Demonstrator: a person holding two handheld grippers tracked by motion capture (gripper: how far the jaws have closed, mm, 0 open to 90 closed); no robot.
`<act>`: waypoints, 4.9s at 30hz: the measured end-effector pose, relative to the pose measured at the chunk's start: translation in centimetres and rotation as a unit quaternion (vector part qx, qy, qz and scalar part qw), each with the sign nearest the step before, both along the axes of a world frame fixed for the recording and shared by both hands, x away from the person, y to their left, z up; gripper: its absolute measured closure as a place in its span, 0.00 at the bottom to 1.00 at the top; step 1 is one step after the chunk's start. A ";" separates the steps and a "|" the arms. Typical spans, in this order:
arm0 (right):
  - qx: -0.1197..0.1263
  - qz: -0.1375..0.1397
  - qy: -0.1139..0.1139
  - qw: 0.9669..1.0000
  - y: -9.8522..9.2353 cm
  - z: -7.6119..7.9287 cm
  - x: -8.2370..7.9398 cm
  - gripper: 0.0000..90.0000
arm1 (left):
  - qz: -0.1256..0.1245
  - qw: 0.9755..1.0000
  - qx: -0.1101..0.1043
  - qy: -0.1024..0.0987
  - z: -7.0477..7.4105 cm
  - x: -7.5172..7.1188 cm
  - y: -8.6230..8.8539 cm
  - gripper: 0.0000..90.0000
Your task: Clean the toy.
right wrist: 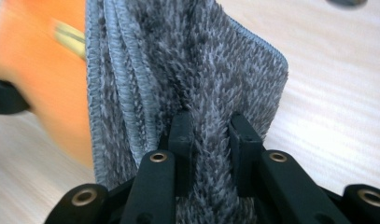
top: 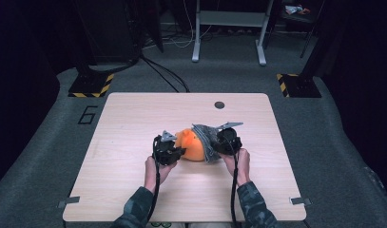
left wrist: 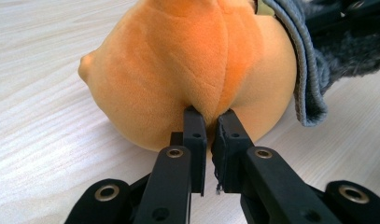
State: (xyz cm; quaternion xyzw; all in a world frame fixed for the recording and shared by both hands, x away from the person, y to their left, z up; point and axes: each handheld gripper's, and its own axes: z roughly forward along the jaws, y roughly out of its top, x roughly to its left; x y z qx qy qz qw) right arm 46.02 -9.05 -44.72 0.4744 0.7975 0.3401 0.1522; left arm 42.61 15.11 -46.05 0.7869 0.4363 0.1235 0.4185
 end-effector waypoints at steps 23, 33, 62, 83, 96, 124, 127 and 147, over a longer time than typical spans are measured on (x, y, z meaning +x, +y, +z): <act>0.005 0.060 -0.063 0.996 2.6 4.4 -2.4 0.83 | 0.009 1.000 -0.002 0.004 -0.3 0.1 0.4 0.93; -0.020 0.047 -0.041 0.998 2.6 2.5 -1.2 0.83 | 0.010 1.000 -0.005 0.004 -0.3 0.2 0.6 0.93; -0.019 -0.023 0.069 0.997 -2.1 -3.6 1.8 0.83 | 0.005 1.000 -0.001 0.005 -0.3 0.3 0.7 0.93; -0.004 0.029 -0.014 0.999 1.4 1.4 -0.7 0.83 | 0.004 1.000 -0.002 -0.006 -0.4 0.3 0.6 0.90; -0.009 0.020 -0.012 1.000 1.2 1.5 0.1 0.83 | 0.013 0.999 0.034 0.001 -1.5 0.3 1.1 0.59; 0.023 -0.002 -0.032 0.999 -0.3 2.1 -0.4 0.82 | -0.012 0.999 0.034 -0.001 -0.7 0.3 -0.3 0.94; 0.023 -0.003 -0.034 0.999 -0.4 2.3 -0.5 0.83 | -0.013 1.000 0.027 0.003 -0.2 0.1 -0.4 0.94; 0.009 0.042 -0.069 0.997 2.1 5.2 -1.1 0.82 | 0.006 1.000 -0.012 0.019 0.2 0.4 0.0 0.94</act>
